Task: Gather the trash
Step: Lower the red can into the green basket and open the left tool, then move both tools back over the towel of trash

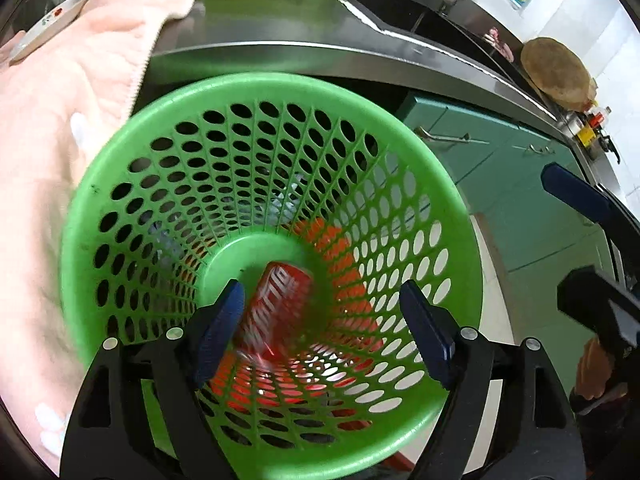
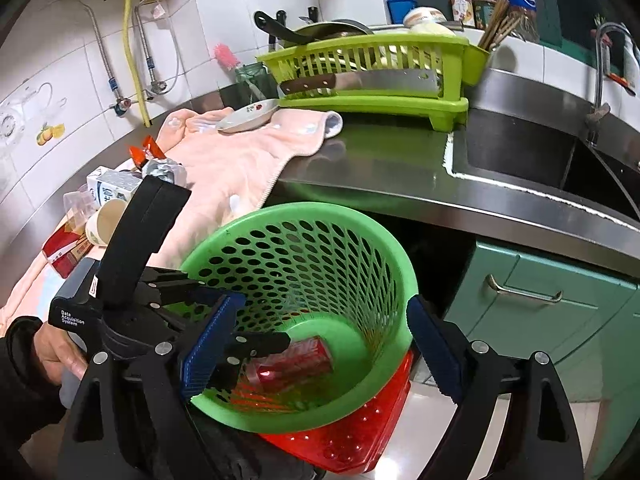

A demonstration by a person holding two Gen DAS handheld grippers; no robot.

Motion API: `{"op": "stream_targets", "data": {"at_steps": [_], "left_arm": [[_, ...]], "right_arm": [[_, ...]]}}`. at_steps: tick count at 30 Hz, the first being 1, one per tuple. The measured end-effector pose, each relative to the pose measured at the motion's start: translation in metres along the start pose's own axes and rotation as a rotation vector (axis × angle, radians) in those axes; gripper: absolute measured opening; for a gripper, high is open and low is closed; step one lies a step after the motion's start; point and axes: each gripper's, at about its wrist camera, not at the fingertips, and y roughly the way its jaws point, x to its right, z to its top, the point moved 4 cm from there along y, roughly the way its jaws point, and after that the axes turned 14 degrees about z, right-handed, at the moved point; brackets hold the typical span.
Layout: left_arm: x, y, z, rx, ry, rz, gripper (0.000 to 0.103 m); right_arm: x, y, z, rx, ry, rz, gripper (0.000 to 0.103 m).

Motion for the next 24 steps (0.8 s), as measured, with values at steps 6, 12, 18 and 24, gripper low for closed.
{"op": "stream_targets", "data": {"at_steps": [6,12,18,24], "left_arm": [[-0.008,-0.037,-0.005,0.068,-0.001,0.005,0.079],[-0.035,-0.081,-0.022,0.139,-0.046,0.049,0.079],[-0.076,-0.128,-0.046,0.203,-0.13,0.106,0.079],[-0.124,-0.165,-0.076,0.256,-0.21,0.198,0.079]], "right_arm": [[-0.017,-0.011,0.007,0.023,-0.031,0.004,0.085],[-0.039,-0.013,0.015,0.033,-0.057,0.034,0.086],[-0.078,0.002,0.024,0.02,-0.108,0.095,0.086],[-0.123,0.026,0.033,-0.006,-0.162,0.174,0.086]]}}
